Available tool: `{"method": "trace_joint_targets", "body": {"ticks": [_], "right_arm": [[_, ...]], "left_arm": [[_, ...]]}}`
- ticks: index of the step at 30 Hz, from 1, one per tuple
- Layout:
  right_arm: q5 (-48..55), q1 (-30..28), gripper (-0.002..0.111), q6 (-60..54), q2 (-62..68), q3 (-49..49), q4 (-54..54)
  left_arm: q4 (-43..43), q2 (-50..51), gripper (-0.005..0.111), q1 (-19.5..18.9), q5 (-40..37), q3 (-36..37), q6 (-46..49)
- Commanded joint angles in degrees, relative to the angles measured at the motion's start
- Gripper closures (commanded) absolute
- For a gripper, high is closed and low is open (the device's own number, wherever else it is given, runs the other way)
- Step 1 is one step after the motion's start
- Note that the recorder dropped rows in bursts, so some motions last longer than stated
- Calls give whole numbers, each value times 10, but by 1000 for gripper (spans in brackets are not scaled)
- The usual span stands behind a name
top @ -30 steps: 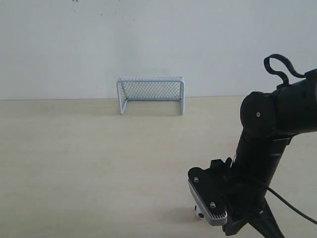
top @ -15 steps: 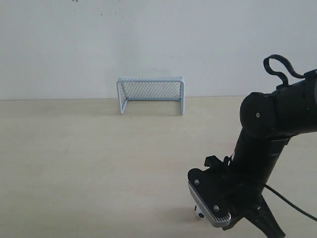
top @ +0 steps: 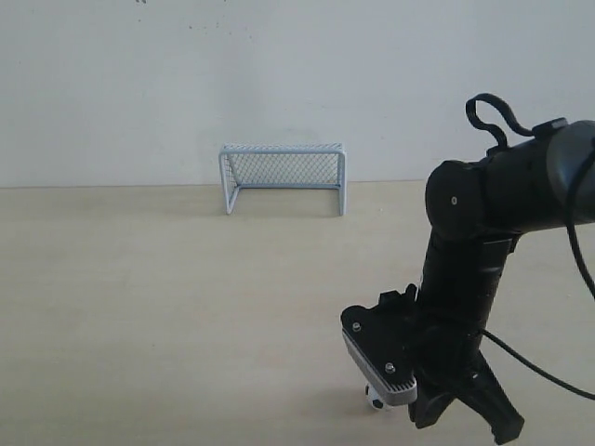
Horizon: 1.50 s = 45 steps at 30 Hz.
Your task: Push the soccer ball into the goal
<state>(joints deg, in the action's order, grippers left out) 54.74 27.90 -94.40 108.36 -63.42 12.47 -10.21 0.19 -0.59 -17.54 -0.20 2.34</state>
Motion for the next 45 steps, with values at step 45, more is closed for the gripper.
{"method": "trace_joint_targets", "body": {"ticks": [45], "right_arm": [[-332, 60, 108, 698, -108, -12, -414]], "left_arm": [[2, -2, 102, -2, 2, 2, 3]]}}
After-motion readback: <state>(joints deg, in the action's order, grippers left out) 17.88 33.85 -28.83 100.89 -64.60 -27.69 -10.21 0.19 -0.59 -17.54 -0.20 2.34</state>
